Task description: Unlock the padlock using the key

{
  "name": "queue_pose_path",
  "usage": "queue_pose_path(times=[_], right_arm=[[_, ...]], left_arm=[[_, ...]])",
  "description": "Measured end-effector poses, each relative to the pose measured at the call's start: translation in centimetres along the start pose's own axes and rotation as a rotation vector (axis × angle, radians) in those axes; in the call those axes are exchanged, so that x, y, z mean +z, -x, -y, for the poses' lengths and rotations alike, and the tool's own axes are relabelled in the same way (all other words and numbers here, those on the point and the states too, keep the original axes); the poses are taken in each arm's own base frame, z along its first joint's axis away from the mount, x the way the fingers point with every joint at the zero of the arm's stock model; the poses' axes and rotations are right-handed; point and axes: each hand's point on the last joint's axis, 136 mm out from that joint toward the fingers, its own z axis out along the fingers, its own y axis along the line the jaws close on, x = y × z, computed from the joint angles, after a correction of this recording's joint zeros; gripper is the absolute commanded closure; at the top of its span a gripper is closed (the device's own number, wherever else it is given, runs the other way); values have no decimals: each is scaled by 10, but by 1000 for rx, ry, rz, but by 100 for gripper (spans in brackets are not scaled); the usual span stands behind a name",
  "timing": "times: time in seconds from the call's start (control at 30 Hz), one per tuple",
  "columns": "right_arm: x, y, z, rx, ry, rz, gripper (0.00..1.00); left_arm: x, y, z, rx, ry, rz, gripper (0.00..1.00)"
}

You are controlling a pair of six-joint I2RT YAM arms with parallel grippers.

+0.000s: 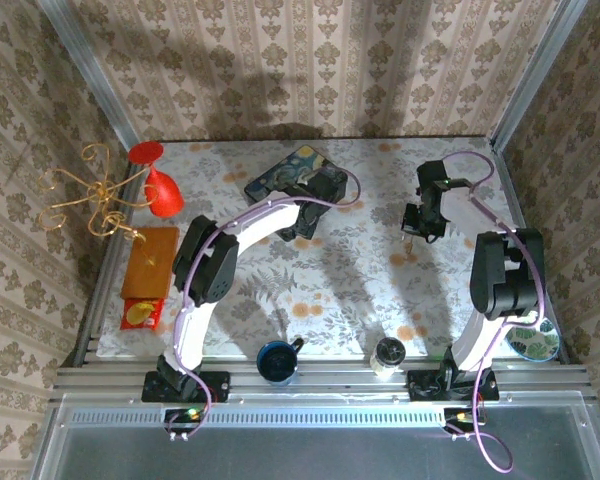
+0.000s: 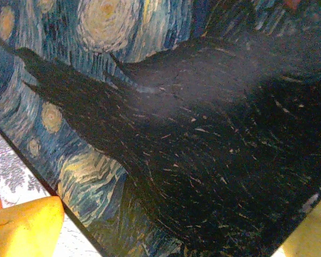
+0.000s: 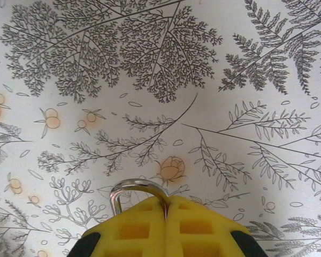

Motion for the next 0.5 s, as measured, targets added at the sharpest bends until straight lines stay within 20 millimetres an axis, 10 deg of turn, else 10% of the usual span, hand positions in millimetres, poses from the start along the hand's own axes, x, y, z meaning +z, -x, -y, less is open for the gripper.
queue_pose_path(times=[0.5], right_arm=[[12,8,3,-47,-77,-24,100]], left_arm=[[-35,8,-7,-107,-145,106,0]])
